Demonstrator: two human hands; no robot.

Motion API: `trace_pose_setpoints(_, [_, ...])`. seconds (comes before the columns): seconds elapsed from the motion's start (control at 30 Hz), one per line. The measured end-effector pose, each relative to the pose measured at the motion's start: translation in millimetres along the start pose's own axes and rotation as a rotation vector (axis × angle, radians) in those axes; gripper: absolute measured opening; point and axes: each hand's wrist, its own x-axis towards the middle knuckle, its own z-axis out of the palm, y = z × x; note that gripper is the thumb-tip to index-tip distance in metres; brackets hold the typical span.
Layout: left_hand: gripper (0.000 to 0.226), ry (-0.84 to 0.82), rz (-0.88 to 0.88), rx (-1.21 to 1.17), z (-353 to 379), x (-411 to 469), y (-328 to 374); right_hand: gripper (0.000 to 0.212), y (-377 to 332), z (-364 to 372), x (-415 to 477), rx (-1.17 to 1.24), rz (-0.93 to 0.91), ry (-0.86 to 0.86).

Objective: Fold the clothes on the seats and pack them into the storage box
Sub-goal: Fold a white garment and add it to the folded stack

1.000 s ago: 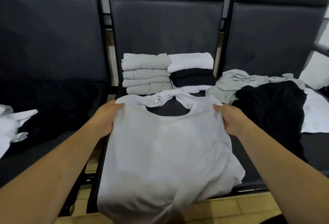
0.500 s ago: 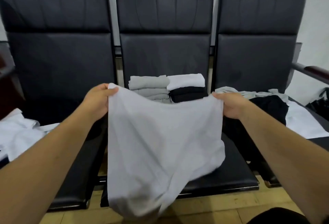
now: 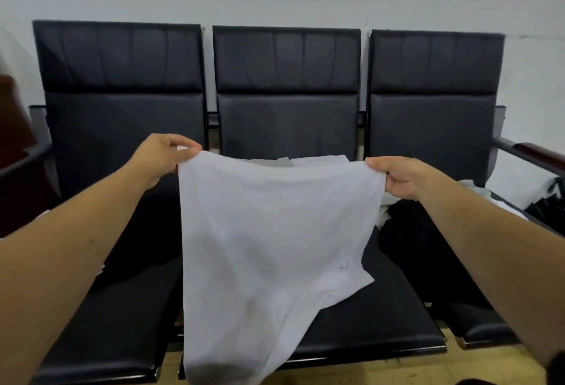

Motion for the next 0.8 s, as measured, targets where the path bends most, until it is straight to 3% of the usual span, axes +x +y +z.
trace_pose_setpoints(0.1, [0.014, -0.020, 0.000, 0.131, -6.2, 5.9, 3.2, 0.029, -8.3, -5.0, 5.6, -0.230, -0.077, 0.008])
trace_pose_setpoints(0.23, [0.025, -0.105, -0.053, 0.057, -18.5, 23.5, 18.8, 0.022, -38.4, 0.5, 11.6, -0.515, -0.302, 0.211])
trace_pose_setpoints(0.33, [0.025, -0.004, 0.017, 0.099, -25.7, 38.1, 38.1, 0.022, -71.4, 1.9, 10.1, -0.711, -0.486, 0.356])
trace_pose_setpoints(0.53, [0.020, 0.209, 0.184, 0.034, -40.5, 48.6, 80.0, 0.025, -123.6, -9.1, -0.8, -0.634, -0.681, 0.509])
trace_pose_setpoints(0.67, [0.021, 0.294, 0.266, 0.208, -40.2, 34.2, 82.7, 0.020, -115.3, -18.2, -3.0, -0.588, -0.669, 0.526])
trace_pose_setpoints(0.8, [0.017, 0.276, 0.269, 0.356, -41.2, 16.8, 62.0, 0.011, -86.6, -24.2, -9.8, -0.488, -0.596, 0.463])
